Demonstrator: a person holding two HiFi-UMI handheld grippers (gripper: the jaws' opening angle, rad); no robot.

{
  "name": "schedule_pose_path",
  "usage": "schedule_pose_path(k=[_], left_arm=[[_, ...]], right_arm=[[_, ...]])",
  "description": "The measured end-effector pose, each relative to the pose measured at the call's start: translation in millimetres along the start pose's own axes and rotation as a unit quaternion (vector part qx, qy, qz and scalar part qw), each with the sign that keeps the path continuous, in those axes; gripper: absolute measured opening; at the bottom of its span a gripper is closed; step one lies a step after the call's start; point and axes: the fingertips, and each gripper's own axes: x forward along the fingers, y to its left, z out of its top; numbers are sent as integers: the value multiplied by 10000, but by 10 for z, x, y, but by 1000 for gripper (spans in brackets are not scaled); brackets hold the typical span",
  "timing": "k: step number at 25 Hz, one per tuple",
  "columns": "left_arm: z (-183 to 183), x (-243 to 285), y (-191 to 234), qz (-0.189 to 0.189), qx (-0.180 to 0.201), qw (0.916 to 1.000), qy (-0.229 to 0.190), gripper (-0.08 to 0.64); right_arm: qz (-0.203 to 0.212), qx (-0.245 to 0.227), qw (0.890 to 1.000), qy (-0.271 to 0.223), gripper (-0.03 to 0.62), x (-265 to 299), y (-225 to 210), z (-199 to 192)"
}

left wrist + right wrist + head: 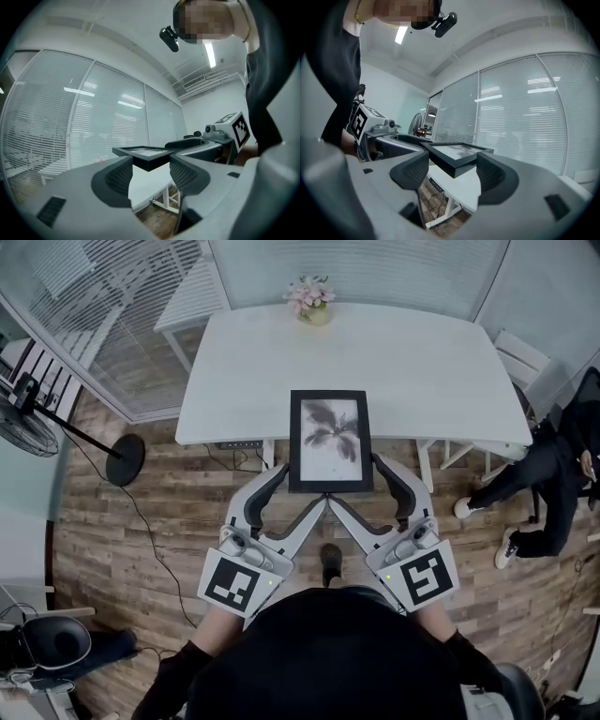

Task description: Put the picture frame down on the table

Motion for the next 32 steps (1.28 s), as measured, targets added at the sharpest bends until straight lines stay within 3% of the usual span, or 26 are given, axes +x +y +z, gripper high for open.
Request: schedule_pose_path(k=[9, 18, 32], left_arm=[[-68, 651, 419, 151, -34, 9999, 71, 256], [-156, 704, 422, 335, -27, 9993, 145, 258], [-157, 697, 443, 230, -4, 9997, 92, 258]], right_arm=[[144, 131, 9998, 24, 321, 471, -632, -106], [333, 208, 9992, 1, 321, 491, -691, -216], [234, 126, 9996, -2, 319, 504, -671, -207]])
